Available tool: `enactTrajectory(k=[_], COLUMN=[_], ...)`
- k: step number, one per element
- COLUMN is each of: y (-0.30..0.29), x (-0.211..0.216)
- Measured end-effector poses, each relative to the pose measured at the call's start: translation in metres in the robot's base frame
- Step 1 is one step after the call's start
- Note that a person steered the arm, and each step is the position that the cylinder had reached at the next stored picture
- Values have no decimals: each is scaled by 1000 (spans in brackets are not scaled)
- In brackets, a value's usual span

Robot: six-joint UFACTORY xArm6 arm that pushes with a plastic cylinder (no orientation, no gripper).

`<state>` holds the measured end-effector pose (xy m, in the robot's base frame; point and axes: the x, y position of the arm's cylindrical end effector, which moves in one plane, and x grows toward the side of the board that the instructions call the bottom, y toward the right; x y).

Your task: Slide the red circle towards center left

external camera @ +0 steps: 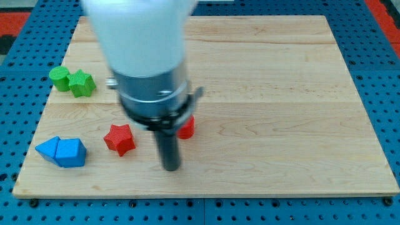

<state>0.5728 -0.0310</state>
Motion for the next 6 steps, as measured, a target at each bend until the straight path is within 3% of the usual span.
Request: enactTrajectory(k=[1,2,3,4,5,6], y=[45,33,-40,-46,-88,-82], x=[-32,-69,-69,-76,-96,-96])
